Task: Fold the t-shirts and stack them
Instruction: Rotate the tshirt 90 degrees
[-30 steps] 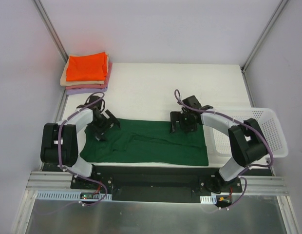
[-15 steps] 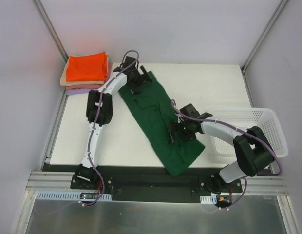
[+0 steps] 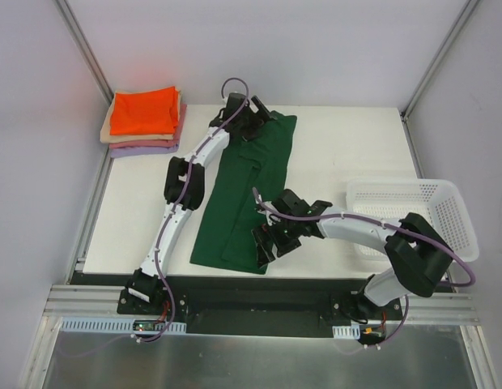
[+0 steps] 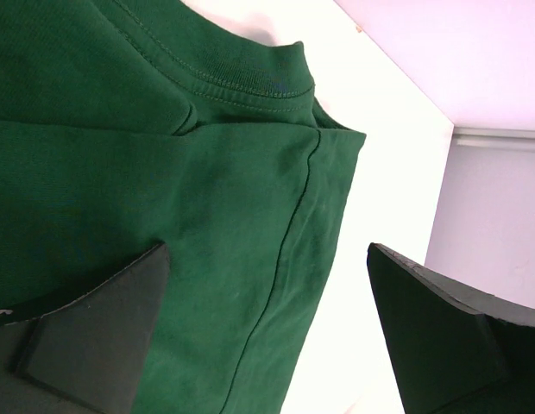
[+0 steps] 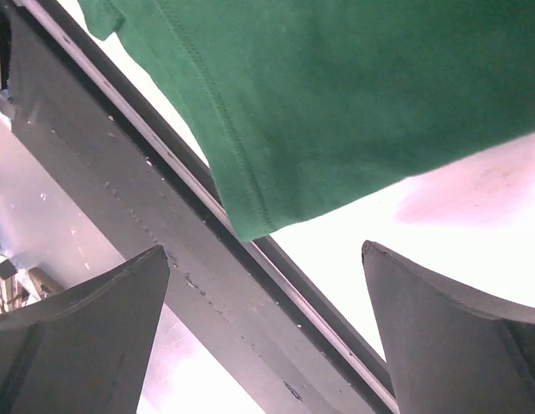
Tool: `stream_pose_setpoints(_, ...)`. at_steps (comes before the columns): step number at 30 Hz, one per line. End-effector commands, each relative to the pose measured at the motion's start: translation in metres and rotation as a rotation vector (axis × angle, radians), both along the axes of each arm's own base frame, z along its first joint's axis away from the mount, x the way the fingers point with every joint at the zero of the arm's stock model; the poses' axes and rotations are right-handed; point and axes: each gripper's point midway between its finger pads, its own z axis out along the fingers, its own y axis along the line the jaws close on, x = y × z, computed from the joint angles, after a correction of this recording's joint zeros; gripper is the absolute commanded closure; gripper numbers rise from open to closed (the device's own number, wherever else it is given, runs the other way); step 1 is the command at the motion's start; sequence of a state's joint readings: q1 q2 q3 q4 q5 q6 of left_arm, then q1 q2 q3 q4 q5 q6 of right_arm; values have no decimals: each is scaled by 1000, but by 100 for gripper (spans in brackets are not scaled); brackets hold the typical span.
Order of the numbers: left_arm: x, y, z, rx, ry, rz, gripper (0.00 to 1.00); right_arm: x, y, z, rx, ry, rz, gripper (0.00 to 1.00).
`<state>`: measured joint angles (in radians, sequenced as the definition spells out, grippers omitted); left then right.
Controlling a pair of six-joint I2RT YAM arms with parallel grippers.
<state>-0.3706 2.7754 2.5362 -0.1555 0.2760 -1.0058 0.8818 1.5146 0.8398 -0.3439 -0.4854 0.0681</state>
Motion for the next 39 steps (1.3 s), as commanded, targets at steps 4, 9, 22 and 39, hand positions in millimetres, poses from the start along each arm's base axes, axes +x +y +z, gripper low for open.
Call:
stream_pose_setpoints(4, 20, 38, -32, 109, 26, 202, 1, 20, -14, 24, -19, -151, -79, 4)
stream_pose_setpoints(9, 27, 82, -29, 186, 62, 346, 1, 24, -33, 30, -61, -226, -95, 4)
stream_pose_setpoints(22, 5, 113, 145, 354, -233, 244, 1, 55, -47, 37, -203, -351, -188, 1)
stream_pose_setpoints(39, -328, 127, 66, 139, 128, -187, 1, 63, 36, 10, -204, -422, -39, 25)
